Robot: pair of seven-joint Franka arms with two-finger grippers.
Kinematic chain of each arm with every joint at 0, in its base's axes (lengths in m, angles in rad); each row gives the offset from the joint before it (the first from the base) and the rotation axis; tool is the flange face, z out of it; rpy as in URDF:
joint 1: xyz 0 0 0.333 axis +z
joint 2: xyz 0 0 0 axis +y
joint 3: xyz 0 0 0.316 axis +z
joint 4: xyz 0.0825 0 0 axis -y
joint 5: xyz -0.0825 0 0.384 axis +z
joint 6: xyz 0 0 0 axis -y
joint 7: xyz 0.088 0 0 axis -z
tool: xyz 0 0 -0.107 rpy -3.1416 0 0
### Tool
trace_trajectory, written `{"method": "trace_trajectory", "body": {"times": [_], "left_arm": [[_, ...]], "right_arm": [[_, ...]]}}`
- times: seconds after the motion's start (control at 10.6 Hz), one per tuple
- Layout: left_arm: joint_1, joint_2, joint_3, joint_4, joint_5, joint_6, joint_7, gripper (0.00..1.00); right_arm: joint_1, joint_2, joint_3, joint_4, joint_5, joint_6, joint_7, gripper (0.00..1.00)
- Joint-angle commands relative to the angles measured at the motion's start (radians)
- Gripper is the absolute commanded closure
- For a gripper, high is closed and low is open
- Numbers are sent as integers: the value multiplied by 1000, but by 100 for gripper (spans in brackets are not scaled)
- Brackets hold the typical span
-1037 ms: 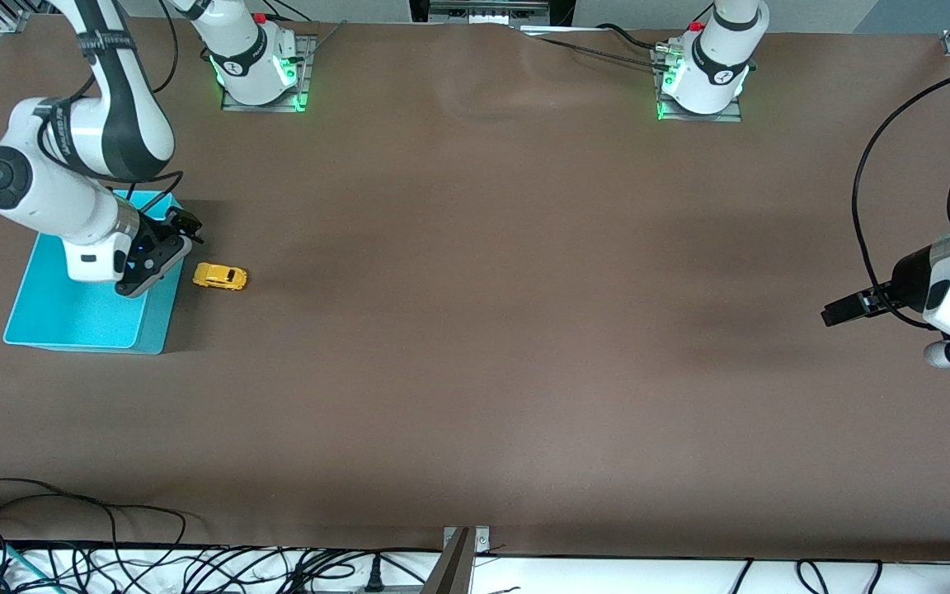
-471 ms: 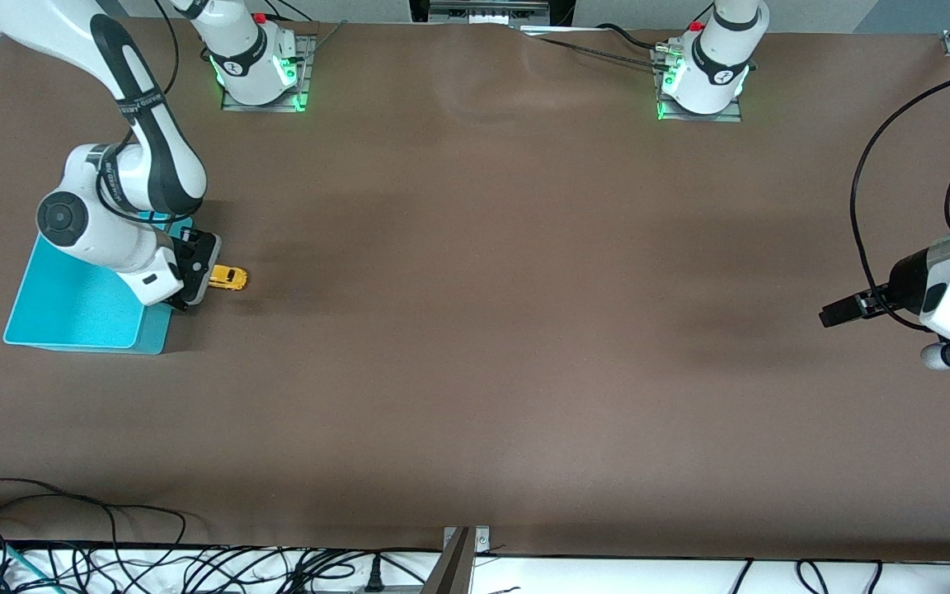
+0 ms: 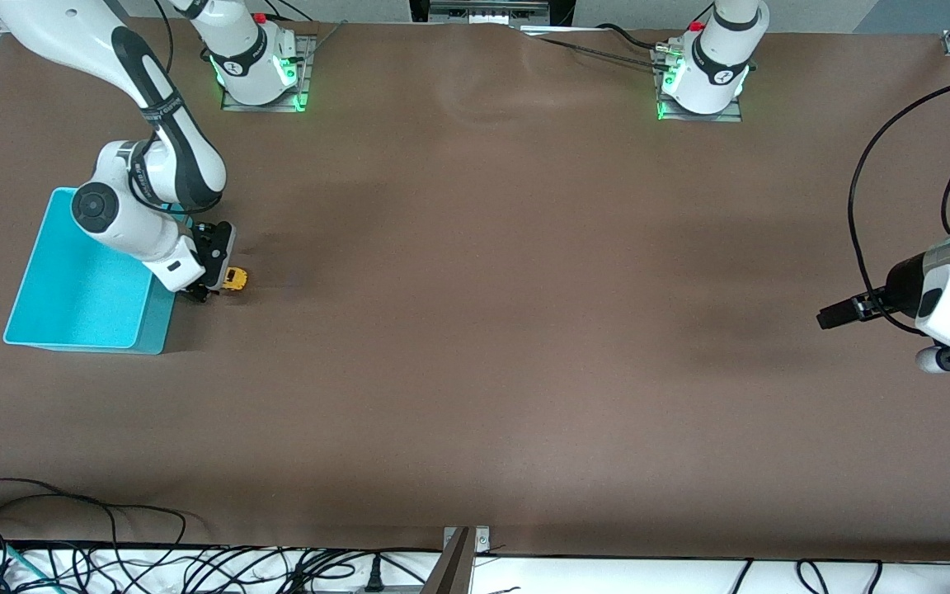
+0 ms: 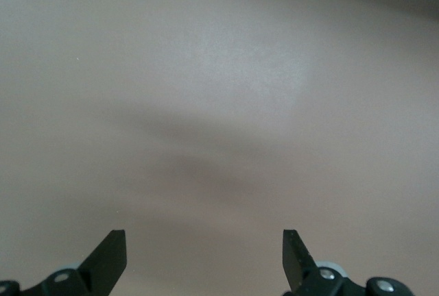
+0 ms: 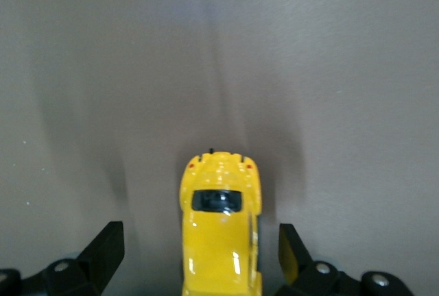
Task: Wind up and store yellow beetle car
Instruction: 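Lower the right gripper onto the car and close it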
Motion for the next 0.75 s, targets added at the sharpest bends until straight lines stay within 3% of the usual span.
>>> {"method": "trace_trajectory", "body": {"times": [0.0, 0.19, 0.28, 0.66], "left_arm": [[2, 10, -1, 13, -1, -10, 26, 0], [1, 10, 1, 12, 0, -10, 26, 0], [1, 10, 1, 12, 0, -10, 26, 0], [1, 10, 1, 12, 0, -10, 26, 0]], "right_arm": [[-14, -18, 12, -32, 19, 35, -30, 14], [-14, -35, 33, -30, 18, 32, -117, 78], [-16, -52, 44, -30, 18, 21, -124, 100], [-14, -174, 68, -11, 18, -156, -124, 100]]}}
